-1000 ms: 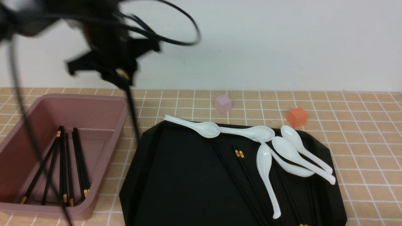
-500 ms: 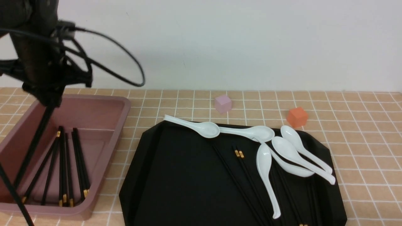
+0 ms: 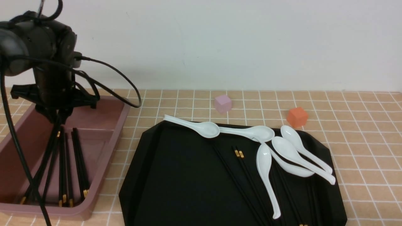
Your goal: On brown tablecloth take chopsticks from black tray and put them in box.
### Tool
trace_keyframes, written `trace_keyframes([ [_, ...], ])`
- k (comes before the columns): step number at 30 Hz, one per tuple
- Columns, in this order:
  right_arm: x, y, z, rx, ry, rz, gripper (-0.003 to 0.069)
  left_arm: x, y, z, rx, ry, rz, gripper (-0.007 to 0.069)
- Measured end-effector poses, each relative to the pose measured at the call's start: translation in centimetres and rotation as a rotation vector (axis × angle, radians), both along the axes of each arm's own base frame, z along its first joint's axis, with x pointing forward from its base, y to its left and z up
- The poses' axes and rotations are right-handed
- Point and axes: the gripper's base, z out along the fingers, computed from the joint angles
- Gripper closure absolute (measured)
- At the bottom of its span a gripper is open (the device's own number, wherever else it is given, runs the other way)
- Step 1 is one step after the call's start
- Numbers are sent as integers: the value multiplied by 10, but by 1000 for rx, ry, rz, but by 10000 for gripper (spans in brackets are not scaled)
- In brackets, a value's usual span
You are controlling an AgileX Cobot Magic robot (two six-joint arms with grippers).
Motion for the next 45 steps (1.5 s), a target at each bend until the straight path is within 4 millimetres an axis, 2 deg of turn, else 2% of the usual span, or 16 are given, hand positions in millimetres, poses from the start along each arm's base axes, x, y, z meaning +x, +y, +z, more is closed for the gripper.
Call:
trace_keyframes([
  [6, 0, 0, 0, 0, 0, 0, 419, 0, 0, -9, 2, 47, 12, 321],
  [10, 0, 0, 0, 0, 0, 0, 419, -6, 2, -9, 15, 108, 38, 305],
  [13, 0, 0, 0, 0, 0, 0, 419, -10, 3, -4, 23, 138, 56, 354],
  [16, 0, 0, 0, 0, 0, 0, 419, -13, 2, 8, -4, 118, 66, 479],
  [18, 0, 0, 0, 0, 0, 0, 419, -20, -1, 26, -52, 83, 64, 595],
  [20, 0, 0, 0, 0, 0, 0, 419, -27, -3, 42, -87, 50, 59, 637],
  [22, 0, 0, 0, 0, 0, 0, 419, -36, -5, 61, -125, 8, 59, 637],
  [23, 0, 0, 0, 0, 0, 0, 419, -47, -6, 78, -156, -30, 53, 637],
  [26, 0, 0, 0, 0, 0, 0, 419, -73, -8, 104, -204, -83, 30, 637],
  [29, 0, 0, 0, 0, 0, 0, 419, -117, -10, 133, -278, -184, -25, 637],
  [32, 0, 0, 0, 0, 0, 0, 419, -161, -11, 146, -332, -298, -68, 637],
  [37, 0, 0, 0, 0, 0, 0, 419, -226, -6, 141, -343, -488, -131, 637],
  [38, 0, 0, 0, 0, 0, 0, 419, -247, -4, 127, -350, -539, -141, 637],
  [41, 0, 0, 0, 0, 0, 0, 419, -290, -2, 104, -391, -671, -155, 637],
  [43, 0, 0, 0, 0, 0, 0, 419, -305, -2, 94, -416, -735, -159, 637],
  [45, 0, 0, 0, 0, 0, 0, 419, -331, -1, 78, -469, -860, -164, 637],
])
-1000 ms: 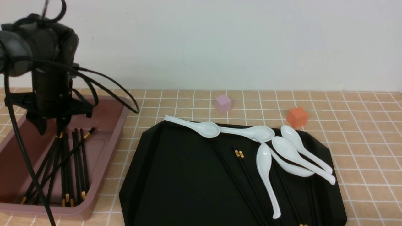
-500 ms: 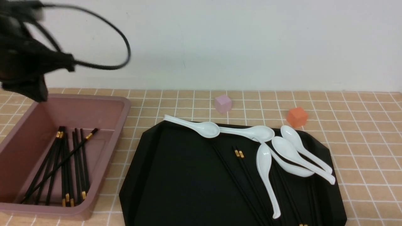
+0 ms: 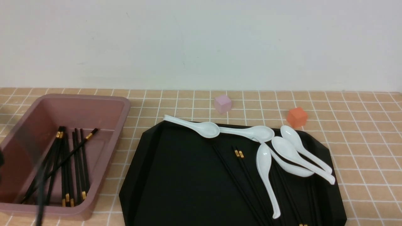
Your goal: On brown tablecloth take chopsticks from black tray and put them in box.
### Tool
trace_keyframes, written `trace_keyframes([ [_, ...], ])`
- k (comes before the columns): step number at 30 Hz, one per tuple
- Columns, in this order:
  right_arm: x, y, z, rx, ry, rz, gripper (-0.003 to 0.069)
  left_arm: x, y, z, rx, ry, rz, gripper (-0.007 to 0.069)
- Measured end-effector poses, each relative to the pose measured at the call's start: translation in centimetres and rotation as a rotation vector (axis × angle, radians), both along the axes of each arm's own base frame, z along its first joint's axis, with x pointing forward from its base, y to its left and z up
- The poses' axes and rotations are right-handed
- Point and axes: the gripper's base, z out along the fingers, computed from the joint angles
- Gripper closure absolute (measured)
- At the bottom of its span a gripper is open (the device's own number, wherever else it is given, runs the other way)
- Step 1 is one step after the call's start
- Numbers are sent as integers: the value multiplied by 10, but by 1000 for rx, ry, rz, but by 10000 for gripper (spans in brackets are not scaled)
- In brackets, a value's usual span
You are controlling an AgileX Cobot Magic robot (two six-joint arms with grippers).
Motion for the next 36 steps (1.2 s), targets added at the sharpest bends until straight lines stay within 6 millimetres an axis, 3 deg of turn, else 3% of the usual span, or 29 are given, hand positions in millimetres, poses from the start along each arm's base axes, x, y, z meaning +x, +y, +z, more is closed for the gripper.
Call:
trace_keyframes([
  [4, 0, 0, 0, 0, 0, 0, 419, -29, 1, -12, -98, -190, -1, 637],
  [10, 0, 0, 0, 0, 0, 0, 419, -47, 2, -12, -148, -322, -3, 637],
  [26, 0, 0, 0, 0, 0, 0, 419, -46, 3, -16, -146, -324, 1, 637],
  [29, 0, 0, 0, 0, 0, 0, 419, -39, 4, -46, -97, -268, 14, 637],
  [34, 0, 0, 0, 0, 0, 0, 419, -39, 6, -119, -1, -140, 22, 636],
  [36, 0, 0, 0, 0, 0, 0, 419, -40, 7, -136, 16, -121, 24, 636],
])
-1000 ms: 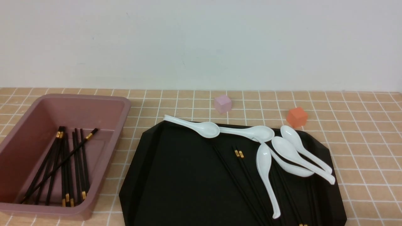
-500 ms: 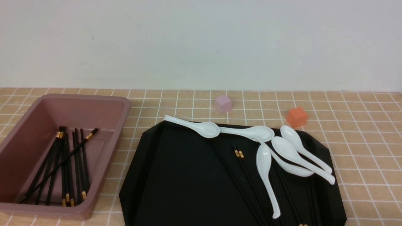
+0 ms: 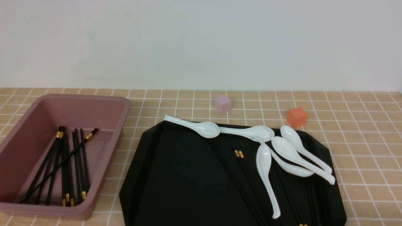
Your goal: On brown tablecloth take chopsticks from black tray and put them in box.
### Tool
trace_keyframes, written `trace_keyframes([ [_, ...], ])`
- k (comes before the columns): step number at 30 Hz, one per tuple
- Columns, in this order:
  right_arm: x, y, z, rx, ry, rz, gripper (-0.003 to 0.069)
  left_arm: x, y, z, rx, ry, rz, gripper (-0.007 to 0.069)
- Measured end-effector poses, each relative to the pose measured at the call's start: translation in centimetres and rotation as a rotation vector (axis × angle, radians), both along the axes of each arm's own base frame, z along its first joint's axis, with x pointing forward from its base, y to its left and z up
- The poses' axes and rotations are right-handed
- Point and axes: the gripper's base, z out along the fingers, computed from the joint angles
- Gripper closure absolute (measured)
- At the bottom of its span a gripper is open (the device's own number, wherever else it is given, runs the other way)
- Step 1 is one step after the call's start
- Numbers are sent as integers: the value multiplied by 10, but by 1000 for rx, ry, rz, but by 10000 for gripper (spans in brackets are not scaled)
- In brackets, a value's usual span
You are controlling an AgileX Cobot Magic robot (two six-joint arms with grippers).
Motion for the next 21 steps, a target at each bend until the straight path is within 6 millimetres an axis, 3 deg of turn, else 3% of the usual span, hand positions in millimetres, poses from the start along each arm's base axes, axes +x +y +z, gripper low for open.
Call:
trace_keyframes([
  [5, 0, 0, 0, 0, 0, 0, 419, -2, 0, -11, -7, 50, 7, 636],
  [21, 0, 0, 0, 0, 0, 0, 419, -2, 1, -13, -6, 56, 7, 622],
])
